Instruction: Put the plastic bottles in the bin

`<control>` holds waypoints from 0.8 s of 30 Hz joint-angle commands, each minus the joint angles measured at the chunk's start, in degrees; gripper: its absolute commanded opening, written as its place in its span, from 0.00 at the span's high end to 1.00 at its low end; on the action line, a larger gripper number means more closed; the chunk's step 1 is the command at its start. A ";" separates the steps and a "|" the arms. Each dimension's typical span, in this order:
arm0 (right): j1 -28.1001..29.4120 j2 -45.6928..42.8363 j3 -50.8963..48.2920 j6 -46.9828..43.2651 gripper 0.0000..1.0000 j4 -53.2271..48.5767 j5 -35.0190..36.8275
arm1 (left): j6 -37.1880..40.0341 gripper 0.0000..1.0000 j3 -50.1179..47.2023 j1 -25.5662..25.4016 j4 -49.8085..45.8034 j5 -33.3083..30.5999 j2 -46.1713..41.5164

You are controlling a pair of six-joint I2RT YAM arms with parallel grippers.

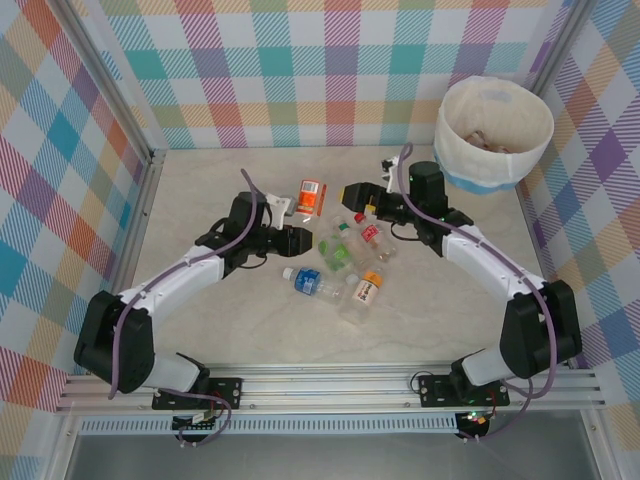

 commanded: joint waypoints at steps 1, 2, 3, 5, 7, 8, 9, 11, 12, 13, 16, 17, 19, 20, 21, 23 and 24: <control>1.61 1.28 2.89 -0.51 0.00 7.47 -5.51 | 0.12 1.00 -0.73 -0.33 5.56 9.44 -3.08; 2.12 1.90 3.54 -0.48 0.00 7.73 -5.70 | -0.47 1.00 -0.73 -0.33 6.18 10.95 -3.53; 2.67 2.39 4.12 -0.64 0.00 7.78 -5.92 | -0.85 1.00 -0.80 -0.41 6.78 12.29 -3.74; 3.62 3.77 5.19 -0.12 0.00 9.20 -7.33 | -1.62 1.00 -0.60 -0.57 7.61 14.46 -4.33; 4.47 5.38 6.01 0.73 0.00 12.11 -10.74 | -2.41 1.00 -0.37 -0.77 8.07 15.26 -4.53; 4.90 6.10 6.37 1.21 0.00 14.01 -12.56 | -2.83 1.00 -0.19 -0.85 8.27 15.60 -4.46; 5.14 6.69 6.40 1.93 0.00 16.15 -14.09 | -3.18 1.00 0.01 -0.92 8.40 15.96 -4.36; 5.37 7.63 6.31 4.17 0.00 20.49 -16.20 | -4.04 1.00 0.58 -1.27 8.55 16.85 -4.26; 5.43 7.91 6.18 5.08 0.00 22.34 -16.64 | -4.23 1.00 0.84 -1.53 8.71 17.18 -4.19; 5.43 8.12 6.14 5.80 0.00 23.81 -17.05 | -4.62 1.00 1.09 -1.85 8.92 17.19 -4.20; 5.44 7.76 6.05 5.36 0.01 24.46 -16.51 | -4.93 1.00 1.05 -2.52 9.58 17.09 -4.17; 5.45 7.34 5.89 4.47 0.06 23.61 -15.31 | -5.06 1.00 0.99 -2.55 9.69 16.72 -4.13; 5.42 6.47 5.42 2.87 0.18 21.76 -13.69 | -5.43 1.00 0.87 -2.62 9.87 16.07 -3.97; 5.43 6.07 5.07 2.15 0.26 21.73 -13.97 | -5.64 0.93 0.84 -2.62 9.89 15.58 -3.87; 5.42 5.91 4.79 2.07 0.32 21.72 -14.08 | -5.73 0.89 0.89 -2.62 9.88 15.40 -3.67; 5.43 5.57 4.49 1.91 0.39 20.97 -14.28 | -5.92 0.75 0.96 -2.62 9.67 15.39 -3.51; 5.38 5.43 4.47 1.76 0.41 20.34 -14.30 | -6.02 0.72 0.98 -2.66 9.58 15.26 -3.52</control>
